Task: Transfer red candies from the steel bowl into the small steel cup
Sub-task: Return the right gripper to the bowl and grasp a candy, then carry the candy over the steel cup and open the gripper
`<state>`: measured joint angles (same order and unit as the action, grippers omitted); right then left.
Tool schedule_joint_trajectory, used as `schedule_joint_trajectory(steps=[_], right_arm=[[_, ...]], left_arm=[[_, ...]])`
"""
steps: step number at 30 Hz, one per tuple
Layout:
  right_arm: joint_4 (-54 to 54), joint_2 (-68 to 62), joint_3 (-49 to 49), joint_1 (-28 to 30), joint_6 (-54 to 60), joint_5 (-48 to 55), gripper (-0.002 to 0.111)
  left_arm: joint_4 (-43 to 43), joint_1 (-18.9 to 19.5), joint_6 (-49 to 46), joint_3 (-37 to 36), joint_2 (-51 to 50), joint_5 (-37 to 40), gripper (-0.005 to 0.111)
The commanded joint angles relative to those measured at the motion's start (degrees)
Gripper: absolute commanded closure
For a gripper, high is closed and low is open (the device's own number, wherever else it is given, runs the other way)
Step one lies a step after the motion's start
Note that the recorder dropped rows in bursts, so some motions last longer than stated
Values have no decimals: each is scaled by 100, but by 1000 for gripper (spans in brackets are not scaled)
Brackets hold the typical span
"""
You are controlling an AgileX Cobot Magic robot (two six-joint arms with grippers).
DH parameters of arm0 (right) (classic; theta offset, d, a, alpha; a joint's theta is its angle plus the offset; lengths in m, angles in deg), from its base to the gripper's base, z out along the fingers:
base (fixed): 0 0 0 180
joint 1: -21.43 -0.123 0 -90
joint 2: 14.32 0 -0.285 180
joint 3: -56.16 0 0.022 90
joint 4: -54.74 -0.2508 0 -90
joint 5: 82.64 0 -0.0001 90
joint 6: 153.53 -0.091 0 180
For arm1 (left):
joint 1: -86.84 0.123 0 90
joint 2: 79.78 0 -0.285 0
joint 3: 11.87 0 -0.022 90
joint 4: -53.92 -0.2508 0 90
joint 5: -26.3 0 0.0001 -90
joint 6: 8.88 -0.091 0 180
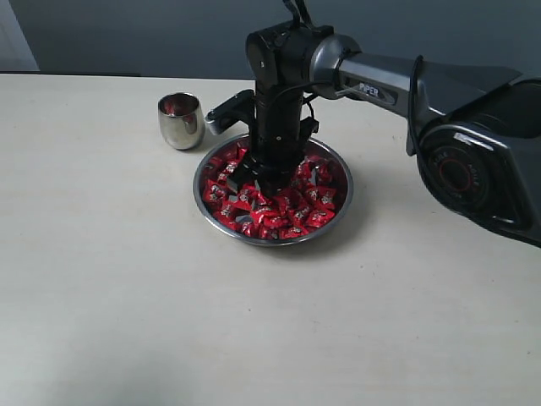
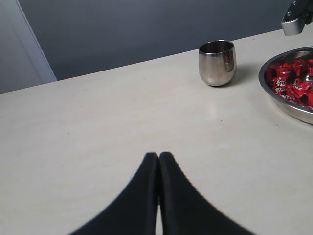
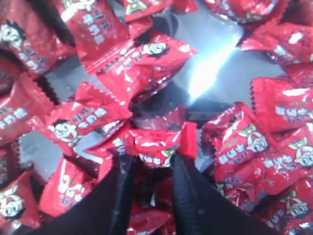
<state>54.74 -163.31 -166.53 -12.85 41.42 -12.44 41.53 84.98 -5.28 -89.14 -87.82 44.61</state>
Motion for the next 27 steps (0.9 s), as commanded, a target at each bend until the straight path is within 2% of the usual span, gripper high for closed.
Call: schedule_joint_trajectory(steps=[1, 4, 19, 23, 27], right_arm=[[71, -28, 17, 27, -20, -23, 101], [75, 90, 17, 27, -20, -23, 106], [-69, 553, 17, 27, -20, -90, 106], [-69, 563, 17, 27, -48, -460, 106], [-83, 575, 17, 27, -533, -1432, 106]], left_arm=[[-13, -2, 31, 6, 25, -39, 106], [-13, -2, 31, 6, 25, -39, 106], [-13, -2, 31, 6, 25, -39, 106], [-13, -2, 31, 6, 25, -39, 106], [-13, -2, 31, 6, 25, -39, 106]])
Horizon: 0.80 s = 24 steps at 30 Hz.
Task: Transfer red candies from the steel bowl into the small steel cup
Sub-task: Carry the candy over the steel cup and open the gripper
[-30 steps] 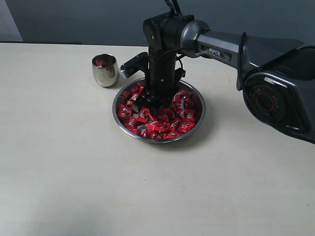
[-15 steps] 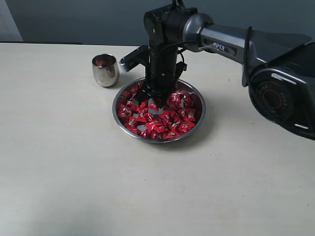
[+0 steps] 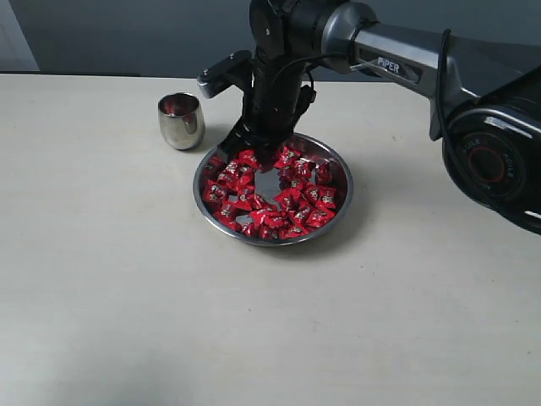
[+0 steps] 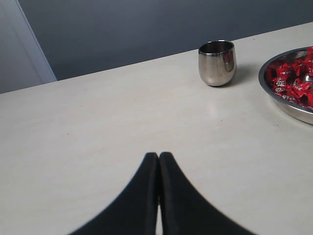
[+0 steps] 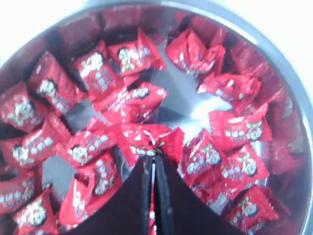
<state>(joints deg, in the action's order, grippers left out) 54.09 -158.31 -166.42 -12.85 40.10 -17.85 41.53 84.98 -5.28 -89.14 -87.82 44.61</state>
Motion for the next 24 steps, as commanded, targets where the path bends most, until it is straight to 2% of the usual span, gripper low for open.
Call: schedule_joint_trajectory(steps=[1, 13, 18, 24], right_arm=[[-77, 76, 7, 27, -507, -1169, 106], [-1721, 54, 7, -47, -529, -3955, 106], [-2087, -33, 7, -59, -529, -4486, 106], [-2330, -288, 7, -59, -529, -4618, 106]], left_arm=[[-13, -2, 31, 6, 25, -39, 106], [-13, -2, 31, 6, 25, -39, 106], [-13, -2, 31, 6, 25, -39, 106], [-13, -2, 31, 6, 25, -39, 106]])
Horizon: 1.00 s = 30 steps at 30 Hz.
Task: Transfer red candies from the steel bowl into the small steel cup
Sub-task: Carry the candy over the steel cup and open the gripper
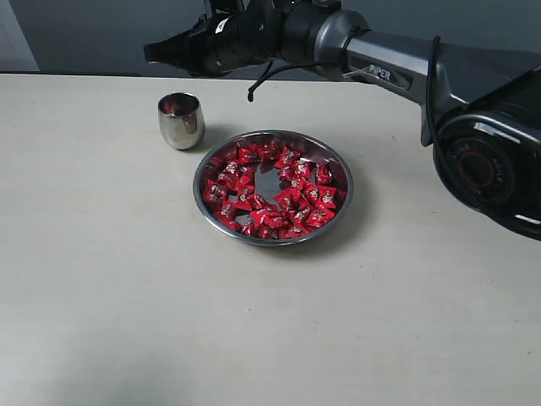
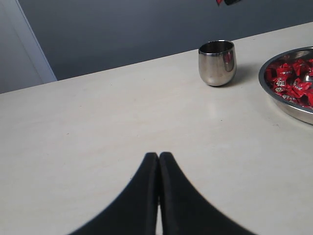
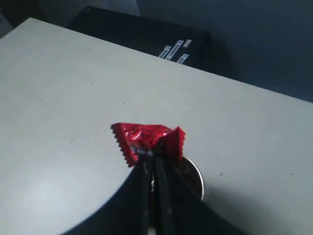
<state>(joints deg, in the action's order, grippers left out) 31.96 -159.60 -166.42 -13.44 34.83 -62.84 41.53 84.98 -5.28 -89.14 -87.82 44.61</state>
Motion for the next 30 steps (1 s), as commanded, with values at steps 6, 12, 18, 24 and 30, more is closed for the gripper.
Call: schedule_joint_trajectory(steps=[6, 12, 18, 24, 30], right_arm=[[-179, -333, 7, 1, -3, -225, 106], [-179, -342, 7, 1, -3, -259, 106], [-179, -342, 7, 1, -3, -247, 100], [-341, -342, 7, 1, -19, -340, 78], [-341, -287, 7, -12, -90, -216, 78]], left_arm=[[-13, -2, 31, 6, 25, -39, 106], [-13, -2, 31, 6, 25, -39, 106], [-13, -2, 31, 6, 25, -39, 106], [-13, -2, 31, 6, 25, -39, 106], [-13, -2, 31, 6, 25, -39, 106]])
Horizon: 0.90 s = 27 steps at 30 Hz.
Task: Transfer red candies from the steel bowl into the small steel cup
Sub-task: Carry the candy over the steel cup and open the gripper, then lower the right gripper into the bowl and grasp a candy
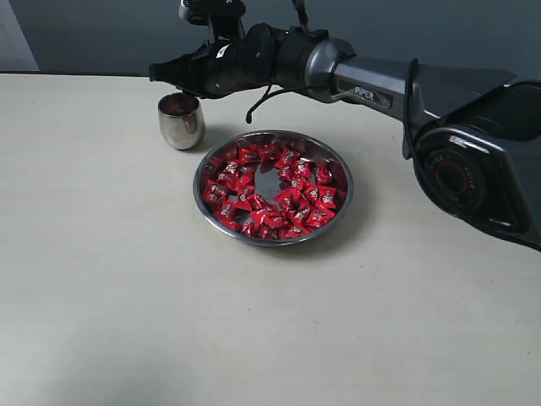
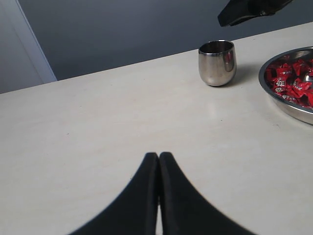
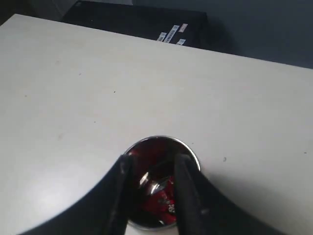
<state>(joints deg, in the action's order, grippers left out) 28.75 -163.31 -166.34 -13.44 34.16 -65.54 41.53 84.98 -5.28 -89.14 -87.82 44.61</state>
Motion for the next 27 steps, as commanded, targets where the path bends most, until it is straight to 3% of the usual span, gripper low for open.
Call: schedule_joint_trajectory(steps=[1, 4, 10, 13, 18, 21, 27], right_arm=[[-7, 148, -2, -12, -23, 168, 78], [208, 350, -2, -12, -23, 650, 81], [1042, 509, -2, -12, -23, 2179, 99], [1582, 485, -2, -12, 55, 3155, 94], [2231, 463, -2, -16, 82, 4375, 72], [2263, 463, -2, -16, 82, 5025, 70], [2055, 236, -2, -25, 142, 5003, 70]], left_arm=[[-13, -2, 31, 6, 25, -39, 106], [-13, -2, 31, 6, 25, -39, 106], [-13, -2, 31, 6, 25, -39, 106], [-13, -2, 31, 6, 25, -39, 106], [-13, -2, 31, 6, 25, -39, 106], [-13, -2, 31, 6, 25, -39, 106], [-13, -2, 31, 6, 25, -39, 106]])
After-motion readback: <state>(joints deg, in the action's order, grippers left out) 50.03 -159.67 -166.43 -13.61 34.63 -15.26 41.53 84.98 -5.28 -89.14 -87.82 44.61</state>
